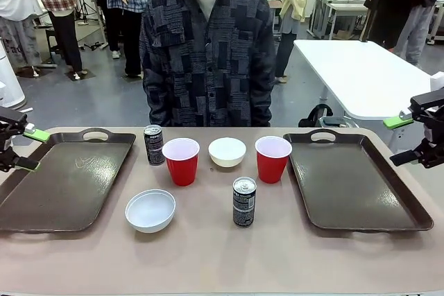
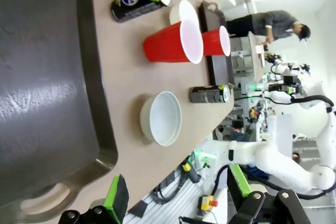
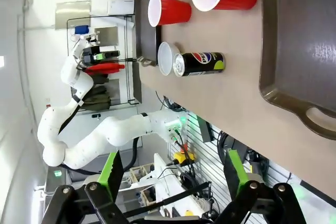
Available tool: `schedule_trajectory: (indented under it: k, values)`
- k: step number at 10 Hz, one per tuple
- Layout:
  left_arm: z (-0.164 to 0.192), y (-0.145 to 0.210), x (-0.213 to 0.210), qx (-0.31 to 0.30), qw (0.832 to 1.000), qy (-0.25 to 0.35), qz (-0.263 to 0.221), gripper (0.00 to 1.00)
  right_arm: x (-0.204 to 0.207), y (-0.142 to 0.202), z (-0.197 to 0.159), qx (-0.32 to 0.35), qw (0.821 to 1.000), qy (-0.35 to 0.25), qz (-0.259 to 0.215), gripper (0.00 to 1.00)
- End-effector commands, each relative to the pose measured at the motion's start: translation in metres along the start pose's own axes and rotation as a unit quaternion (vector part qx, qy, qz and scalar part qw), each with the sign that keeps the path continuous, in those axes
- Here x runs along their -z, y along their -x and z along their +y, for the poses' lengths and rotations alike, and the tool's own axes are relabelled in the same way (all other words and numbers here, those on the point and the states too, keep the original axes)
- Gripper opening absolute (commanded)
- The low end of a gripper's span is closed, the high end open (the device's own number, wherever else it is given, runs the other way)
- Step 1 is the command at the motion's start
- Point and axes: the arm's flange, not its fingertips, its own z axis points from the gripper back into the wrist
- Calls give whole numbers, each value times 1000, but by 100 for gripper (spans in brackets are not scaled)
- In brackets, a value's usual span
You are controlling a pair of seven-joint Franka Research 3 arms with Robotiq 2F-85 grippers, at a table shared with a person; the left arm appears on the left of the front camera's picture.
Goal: Prepare tableware on both trays.
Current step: Pick up a Picnic Bowl from the table and place it on a Handle tray.
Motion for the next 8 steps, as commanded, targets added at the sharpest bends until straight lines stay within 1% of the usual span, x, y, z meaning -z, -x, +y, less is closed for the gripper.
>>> schedule_trajectory:
  k: [1,2,8]
  values:
    - [-8,5,5,1,999,-19,-30,100,5,4,2,-5,999,35,4,100]
    - [0,0,0,0,1000,0,0,100,0,0,0,0,1000,0,0,100]
    - [0,0,0,0,1000,0,0,100,0,0,0,0,1000,0,0,100]
